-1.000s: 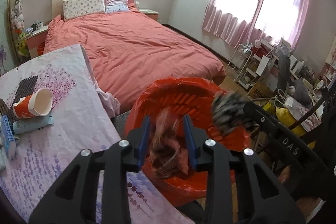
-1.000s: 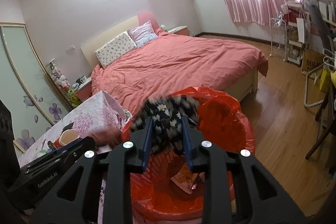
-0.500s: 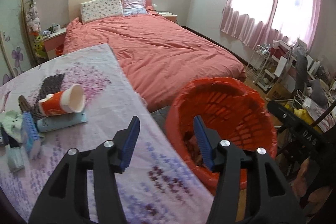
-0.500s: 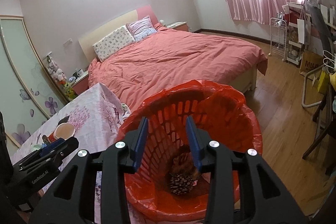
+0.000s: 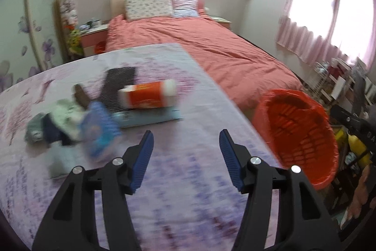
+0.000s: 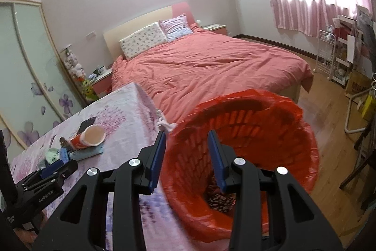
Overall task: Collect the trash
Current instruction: 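Grasp the blue-striped bag with the left tool from the bed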
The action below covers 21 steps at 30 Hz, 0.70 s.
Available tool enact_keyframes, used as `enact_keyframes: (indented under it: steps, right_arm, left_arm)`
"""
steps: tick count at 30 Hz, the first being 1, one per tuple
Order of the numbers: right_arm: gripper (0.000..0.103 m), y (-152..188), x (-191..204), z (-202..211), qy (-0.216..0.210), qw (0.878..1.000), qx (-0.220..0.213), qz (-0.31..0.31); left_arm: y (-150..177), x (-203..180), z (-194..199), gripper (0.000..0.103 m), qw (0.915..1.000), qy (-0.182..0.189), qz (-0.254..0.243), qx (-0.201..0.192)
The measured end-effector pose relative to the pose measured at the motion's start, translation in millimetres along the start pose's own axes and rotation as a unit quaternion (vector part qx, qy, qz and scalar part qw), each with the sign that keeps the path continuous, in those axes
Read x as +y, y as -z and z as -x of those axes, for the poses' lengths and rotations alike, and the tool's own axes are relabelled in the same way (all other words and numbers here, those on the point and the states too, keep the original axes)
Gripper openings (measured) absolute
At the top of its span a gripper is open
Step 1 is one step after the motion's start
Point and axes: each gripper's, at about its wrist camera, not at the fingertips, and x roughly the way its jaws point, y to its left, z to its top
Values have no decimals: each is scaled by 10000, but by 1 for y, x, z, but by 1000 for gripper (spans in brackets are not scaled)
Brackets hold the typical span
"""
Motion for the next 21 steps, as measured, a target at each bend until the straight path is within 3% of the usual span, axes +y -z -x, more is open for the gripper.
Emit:
enact_keyframes:
  steps: [11, 14, 21]
  right_arm:
    - [38, 24, 73, -20, -511, 9968, 377, 483]
    - [38, 33, 92, -26, -628, 9947, 477, 653]
    - [38, 45, 123, -40, -791, 9906, 683, 888]
  left_arm:
    - [29, 124, 24, 64, 9930, -972, 675, 18]
    - [36, 152, 20, 64, 9901, -981, 998, 137]
    - [32, 160, -5, 64, 9879, -1003, 1144, 298]
